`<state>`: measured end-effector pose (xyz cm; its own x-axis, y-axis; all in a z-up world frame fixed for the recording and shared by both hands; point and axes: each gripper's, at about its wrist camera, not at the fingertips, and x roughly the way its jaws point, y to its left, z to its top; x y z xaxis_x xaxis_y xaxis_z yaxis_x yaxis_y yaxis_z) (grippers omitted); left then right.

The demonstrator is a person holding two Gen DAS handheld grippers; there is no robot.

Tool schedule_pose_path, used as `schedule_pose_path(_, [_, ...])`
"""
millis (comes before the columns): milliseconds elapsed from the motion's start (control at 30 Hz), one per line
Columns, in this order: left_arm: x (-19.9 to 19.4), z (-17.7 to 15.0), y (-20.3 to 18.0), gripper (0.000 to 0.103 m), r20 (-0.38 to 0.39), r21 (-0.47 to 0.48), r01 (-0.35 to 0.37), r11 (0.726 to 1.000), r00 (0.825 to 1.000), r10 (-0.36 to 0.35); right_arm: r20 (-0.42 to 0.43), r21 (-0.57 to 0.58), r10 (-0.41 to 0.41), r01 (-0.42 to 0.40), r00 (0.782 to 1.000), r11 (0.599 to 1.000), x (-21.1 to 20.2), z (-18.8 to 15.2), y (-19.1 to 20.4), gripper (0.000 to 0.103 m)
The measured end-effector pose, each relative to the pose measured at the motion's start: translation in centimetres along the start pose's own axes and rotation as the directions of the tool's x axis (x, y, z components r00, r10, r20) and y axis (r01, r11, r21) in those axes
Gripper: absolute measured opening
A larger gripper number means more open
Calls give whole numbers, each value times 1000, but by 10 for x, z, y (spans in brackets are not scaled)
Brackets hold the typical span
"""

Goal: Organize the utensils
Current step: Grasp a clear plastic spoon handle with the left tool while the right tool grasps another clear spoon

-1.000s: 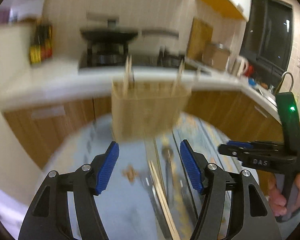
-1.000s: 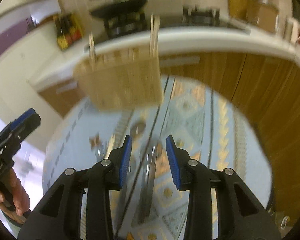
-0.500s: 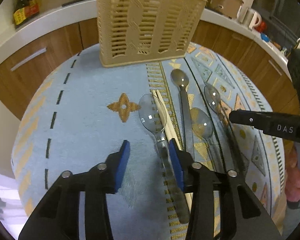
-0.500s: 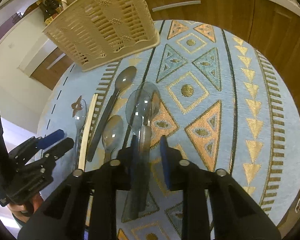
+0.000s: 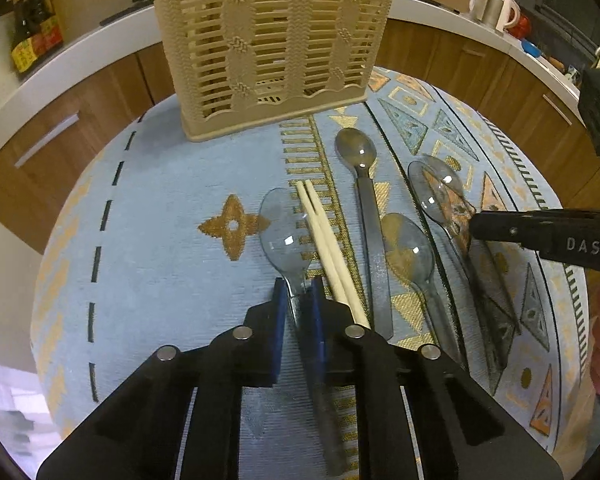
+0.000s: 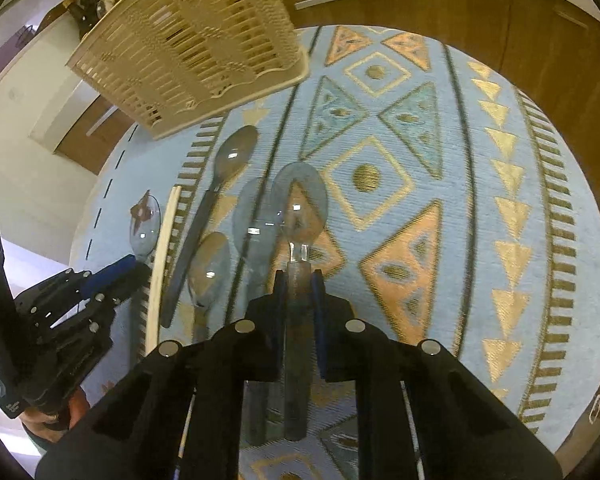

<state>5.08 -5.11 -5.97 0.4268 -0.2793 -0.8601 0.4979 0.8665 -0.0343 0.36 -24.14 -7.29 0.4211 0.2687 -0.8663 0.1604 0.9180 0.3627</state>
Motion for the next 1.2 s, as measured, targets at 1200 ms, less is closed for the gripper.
schedule_pose_path(1200, [-5,2,19,10,-91,81,-57,995,994,65,-22,-249,-247,233,969,940,-1,8,26,10])
